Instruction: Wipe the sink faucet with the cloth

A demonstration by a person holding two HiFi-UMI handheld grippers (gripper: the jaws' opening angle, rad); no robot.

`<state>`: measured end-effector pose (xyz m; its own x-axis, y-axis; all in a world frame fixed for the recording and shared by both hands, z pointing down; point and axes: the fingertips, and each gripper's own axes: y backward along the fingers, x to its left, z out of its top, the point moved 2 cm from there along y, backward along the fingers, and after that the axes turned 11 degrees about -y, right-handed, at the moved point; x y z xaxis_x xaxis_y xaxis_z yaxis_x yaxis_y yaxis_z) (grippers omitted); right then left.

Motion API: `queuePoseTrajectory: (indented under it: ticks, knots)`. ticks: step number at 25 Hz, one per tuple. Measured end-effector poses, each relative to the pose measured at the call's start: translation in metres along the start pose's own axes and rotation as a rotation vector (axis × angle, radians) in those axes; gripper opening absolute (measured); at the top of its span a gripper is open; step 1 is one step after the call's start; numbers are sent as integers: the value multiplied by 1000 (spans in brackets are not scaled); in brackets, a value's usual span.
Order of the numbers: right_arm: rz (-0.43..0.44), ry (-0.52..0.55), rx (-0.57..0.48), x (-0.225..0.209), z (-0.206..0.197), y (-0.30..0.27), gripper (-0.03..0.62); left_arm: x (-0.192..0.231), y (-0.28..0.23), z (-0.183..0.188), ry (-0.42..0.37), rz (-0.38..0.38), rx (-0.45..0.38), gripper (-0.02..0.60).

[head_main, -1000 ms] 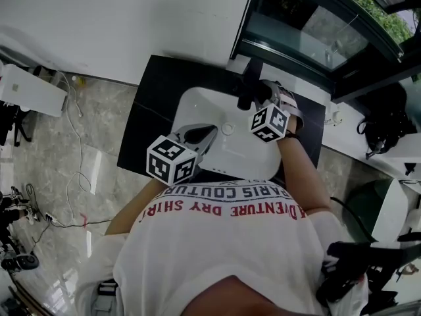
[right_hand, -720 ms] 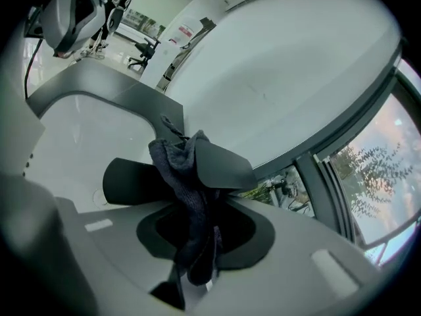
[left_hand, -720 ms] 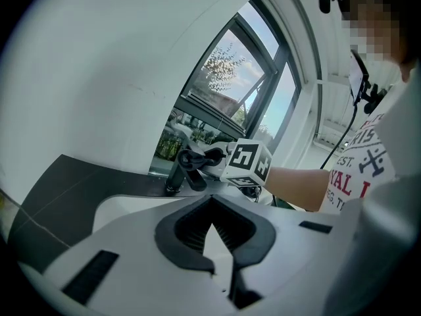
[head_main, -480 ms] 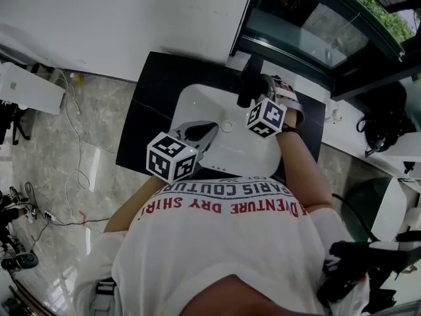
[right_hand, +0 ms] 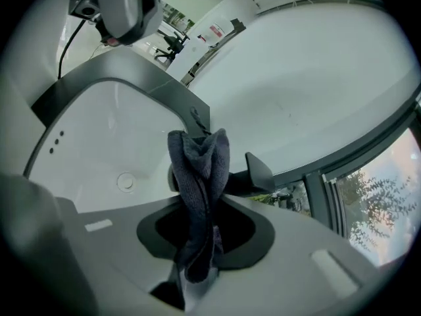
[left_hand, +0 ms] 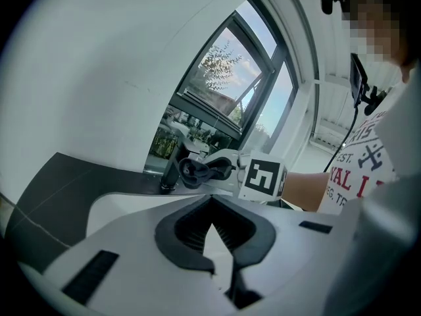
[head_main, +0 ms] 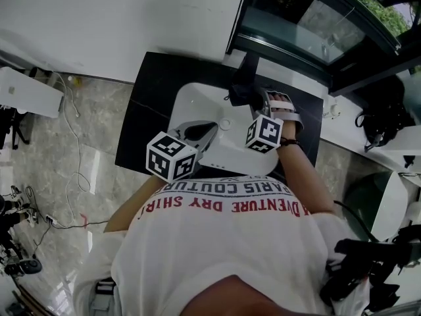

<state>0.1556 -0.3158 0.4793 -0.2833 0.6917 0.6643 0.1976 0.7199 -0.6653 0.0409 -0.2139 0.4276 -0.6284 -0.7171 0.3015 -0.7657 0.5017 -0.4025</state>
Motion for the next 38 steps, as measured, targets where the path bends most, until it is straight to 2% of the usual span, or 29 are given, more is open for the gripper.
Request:
queuePoseTrajectory:
  ticks: [5, 9, 14, 27, 38]
  knots:
    - [43, 17, -6, 22, 1, 17, 81, -3, -2, -2, 0, -9, 7, 2]
    - [59, -14, -15, 23, -1, 15, 81, -5, -4, -2, -1, -13, 10, 2]
    - [85, -145, -46, 5, -1, 14, 82, -7, -3, -3, -2, -10, 11, 0]
    - [55, -218, 21, -45, 3, -31, 83, -2, 2, -7, 17, 19, 16, 2]
    - [66, -365, 26, -53, -6, -36, 82, 2, -6, -4, 18, 12, 15, 2]
